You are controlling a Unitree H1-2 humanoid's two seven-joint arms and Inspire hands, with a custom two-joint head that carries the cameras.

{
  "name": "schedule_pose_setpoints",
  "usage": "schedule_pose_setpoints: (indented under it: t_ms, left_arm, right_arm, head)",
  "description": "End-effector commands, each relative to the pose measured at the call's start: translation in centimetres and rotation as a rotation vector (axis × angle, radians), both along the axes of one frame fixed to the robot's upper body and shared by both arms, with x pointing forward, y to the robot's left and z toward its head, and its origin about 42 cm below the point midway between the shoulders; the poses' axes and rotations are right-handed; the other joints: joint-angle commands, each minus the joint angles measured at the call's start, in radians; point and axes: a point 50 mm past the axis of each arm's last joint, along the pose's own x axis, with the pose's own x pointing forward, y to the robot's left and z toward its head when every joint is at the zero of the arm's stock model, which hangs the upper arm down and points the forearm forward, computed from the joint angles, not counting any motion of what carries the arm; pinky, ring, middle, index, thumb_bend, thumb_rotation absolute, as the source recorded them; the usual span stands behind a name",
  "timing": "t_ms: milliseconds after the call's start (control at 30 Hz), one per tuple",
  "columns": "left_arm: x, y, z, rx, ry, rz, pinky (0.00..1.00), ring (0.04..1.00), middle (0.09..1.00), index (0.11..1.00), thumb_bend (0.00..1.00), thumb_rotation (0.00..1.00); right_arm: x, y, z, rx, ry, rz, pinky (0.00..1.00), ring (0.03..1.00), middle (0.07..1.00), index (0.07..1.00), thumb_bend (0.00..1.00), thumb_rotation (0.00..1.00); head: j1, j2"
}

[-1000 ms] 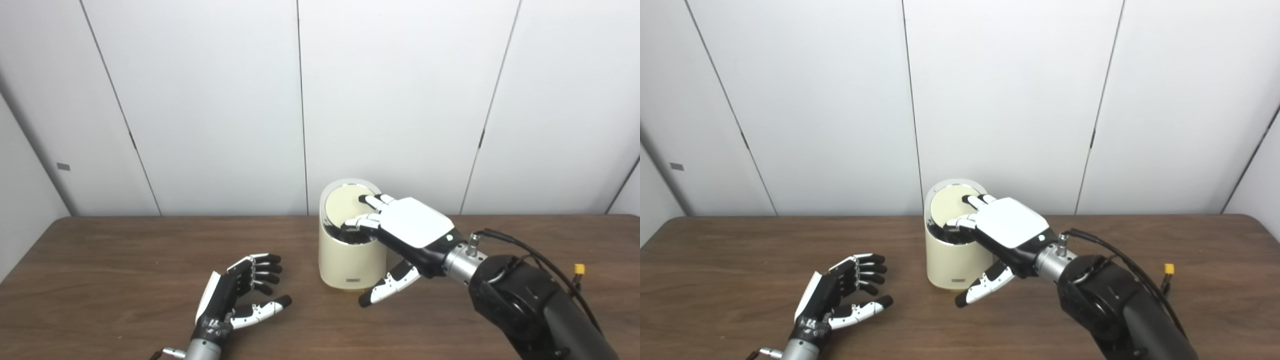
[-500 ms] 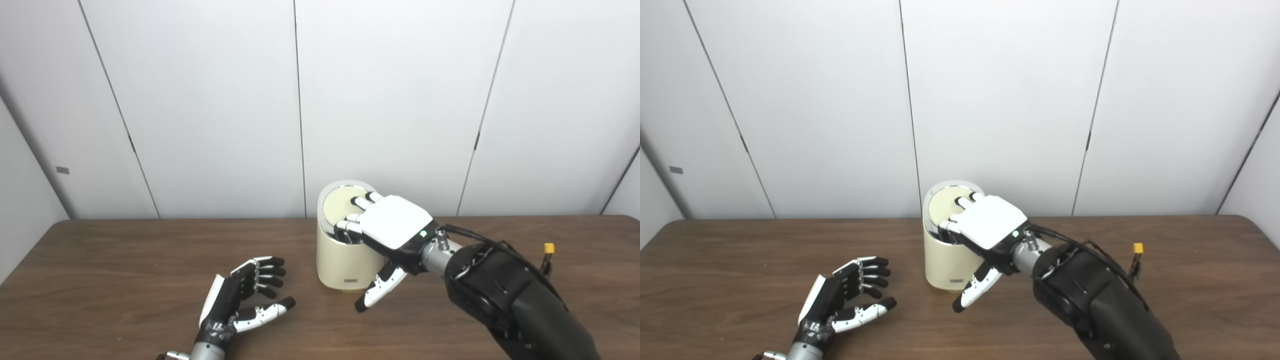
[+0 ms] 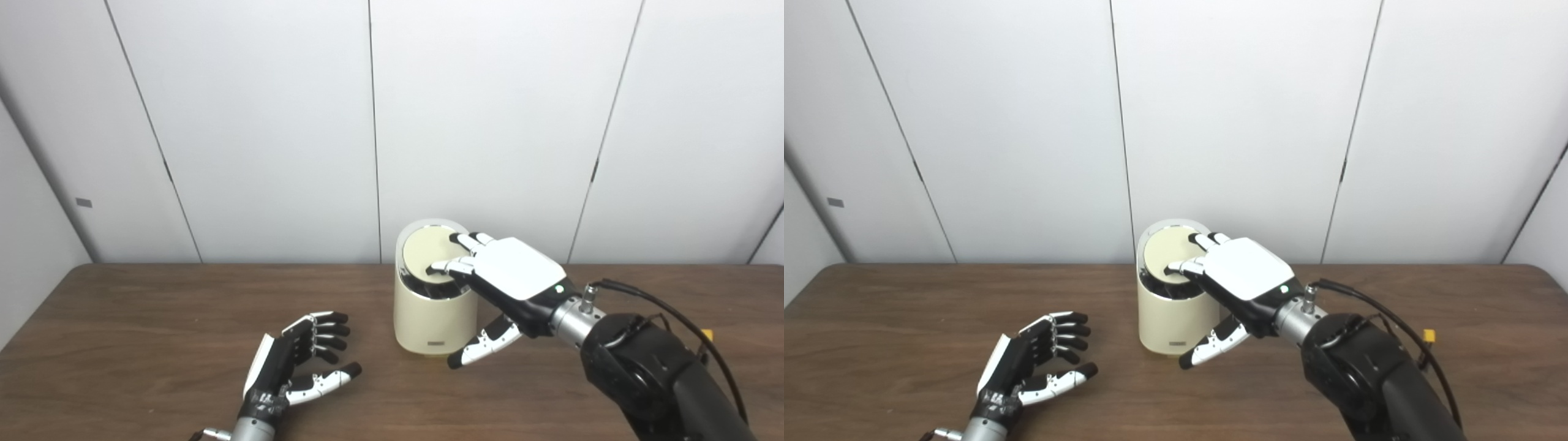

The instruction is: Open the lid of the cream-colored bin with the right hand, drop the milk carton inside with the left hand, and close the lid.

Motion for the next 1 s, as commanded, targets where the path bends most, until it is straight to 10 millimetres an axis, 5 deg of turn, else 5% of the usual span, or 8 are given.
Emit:
schedule_pose_setpoints:
  t_ms: [0, 133, 367, 433, 667, 967]
  left_arm:
    - [0.3, 0.1, 0.9, -0.008, -0.047, -0.004, 0.53, 0.615, 0.671, 0.732, 0.67, 0.04]
    - [0.4, 0.1, 0.9, -0.005, -0.05, -0.007, 0.52, 0.612, 0.667, 0.727, 0.68, 0.04]
    - [0.3, 0.0, 1.0, -0.003, -0.057, -0.01, 0.52, 0.611, 0.668, 0.733, 0.67, 0.04]
    - [0.3, 0.0, 1.1, -0.006, -0.052, -0.006, 0.53, 0.614, 0.667, 0.728, 0.68, 0.05]
    - [0.3, 0.0, 1.5, -0.007, -0.078, -0.017, 0.52, 0.612, 0.668, 0.728, 0.68, 0.05]
    - [0.4, 0.1, 1.9, -0.021, -0.089, -0.03, 0.54, 0.625, 0.681, 0.729, 0.69, 0.07]
  right_arm:
    - [0.1, 0.2, 3.0, 0.073, -0.135, 0.021, 1.0, 1.0, 0.834, 0.863, 0.68, 0.59]
    - [0.1, -0.3, 3.4, 0.122, -0.176, 0.022, 0.99, 1.0, 0.856, 0.888, 0.64, 0.63]
    - [0.0, -1.8, 3.3, 0.255, -0.197, -0.05, 0.99, 0.999, 0.899, 0.937, 0.67, 0.51]
    - [0.0, -2.4, 3.0, 0.302, -0.197, -0.062, 0.91, 0.968, 0.909, 0.935, 0.68, 0.51]
    - [-0.2, -5.7, -0.5, 0.634, 0.001, -0.142, 0.74, 0.868, 0.902, 0.926, 0.72, 0.31]
    - [-1.7, -8.8, -6.5, 0.984, 0.151, -0.173, 0.69, 0.827, 0.884, 0.897, 0.81, 0.27]
  head:
    - [0.001, 0.001]
    - [0.001, 0.001]
    - [0.0, 0.001]
    - [0.0, 0.001]
    - [-0.003, 0.002]
    - [-0.011, -0.004]
